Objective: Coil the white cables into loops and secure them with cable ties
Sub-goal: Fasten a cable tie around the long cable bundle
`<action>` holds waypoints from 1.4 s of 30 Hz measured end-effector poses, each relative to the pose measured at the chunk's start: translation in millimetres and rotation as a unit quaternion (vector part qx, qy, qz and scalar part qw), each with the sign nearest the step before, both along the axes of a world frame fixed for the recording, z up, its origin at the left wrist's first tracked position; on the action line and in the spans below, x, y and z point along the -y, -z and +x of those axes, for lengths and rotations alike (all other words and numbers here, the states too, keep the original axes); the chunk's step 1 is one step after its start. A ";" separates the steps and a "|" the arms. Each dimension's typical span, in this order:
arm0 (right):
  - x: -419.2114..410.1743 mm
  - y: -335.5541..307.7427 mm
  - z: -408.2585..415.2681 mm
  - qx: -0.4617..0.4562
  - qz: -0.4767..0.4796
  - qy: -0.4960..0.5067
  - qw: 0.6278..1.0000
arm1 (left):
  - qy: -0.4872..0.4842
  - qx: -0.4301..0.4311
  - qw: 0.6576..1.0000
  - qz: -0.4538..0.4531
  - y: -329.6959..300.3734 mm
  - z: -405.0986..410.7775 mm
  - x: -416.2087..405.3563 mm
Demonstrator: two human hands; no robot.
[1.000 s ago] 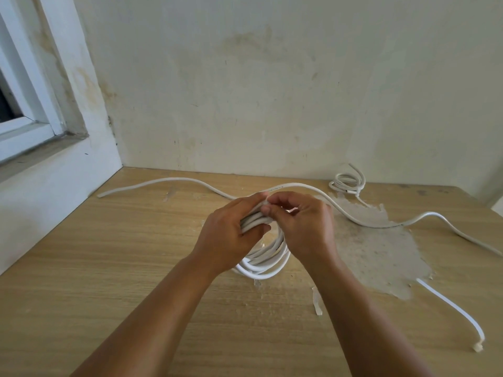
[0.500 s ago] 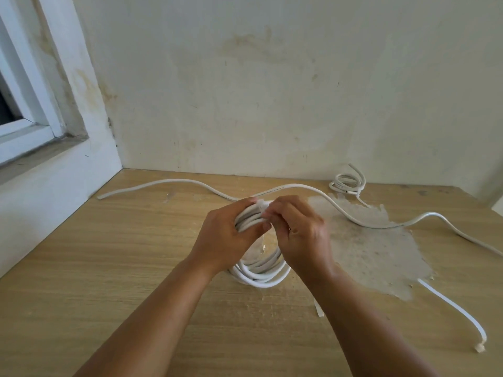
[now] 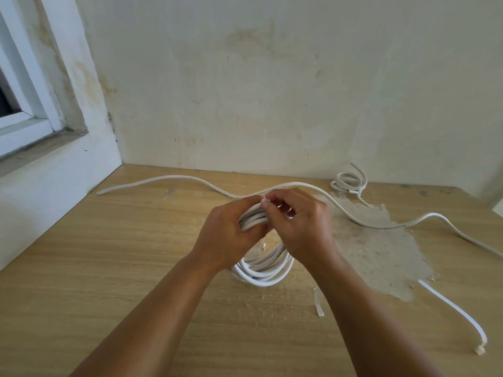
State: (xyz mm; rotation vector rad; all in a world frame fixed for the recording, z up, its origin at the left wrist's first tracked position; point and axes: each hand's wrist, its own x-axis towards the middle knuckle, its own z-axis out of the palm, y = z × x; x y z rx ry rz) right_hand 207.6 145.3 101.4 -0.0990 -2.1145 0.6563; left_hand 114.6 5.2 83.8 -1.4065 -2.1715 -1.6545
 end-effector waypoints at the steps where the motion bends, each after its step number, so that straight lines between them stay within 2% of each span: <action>1: -1.7 -1.7 0.1 0.008 0.007 -0.001 1.000 | 0.002 -0.004 1.000 -0.001 -0.6 0.7 -0.7; 8: -15.8 -19.1 3.7 0.094 0.043 -0.017 0.995 | -0.012 -0.027 0.999 -0.020 -1.2 3.1 -6.0; 11: -16.1 -16.0 6.9 0.037 0.020 -0.016 0.999 | 0.002 -0.015 0.999 -0.029 -3.3 0.7 -7.6; 16: -10.4 -2.6 8.7 -0.062 0.038 0.017 0.997 | -0.024 0.006 0.999 -0.029 -0.6 -1.6 -6.5; 21: -9.6 4.3 6.7 -0.082 0.114 0.033 0.990 | -0.017 0.032 0.999 -0.041 -3.2 -1.6 -2.6; 32: -7.6 12.2 14.0 -0.087 0.194 0.028 0.977 | 0.008 0.042 0.998 -0.046 -4.6 -7.0 -2.2; 37: -10.6 -2.3 12.5 -0.020 0.114 0.022 0.993 | 0.012 0.041 0.998 -0.038 -2.5 -6.9 -3.8; 42: -7.5 -17.9 13.4 0.073 -0.044 0.057 0.995 | 0.018 0.001 0.999 -0.045 -5.4 -5.8 -9.5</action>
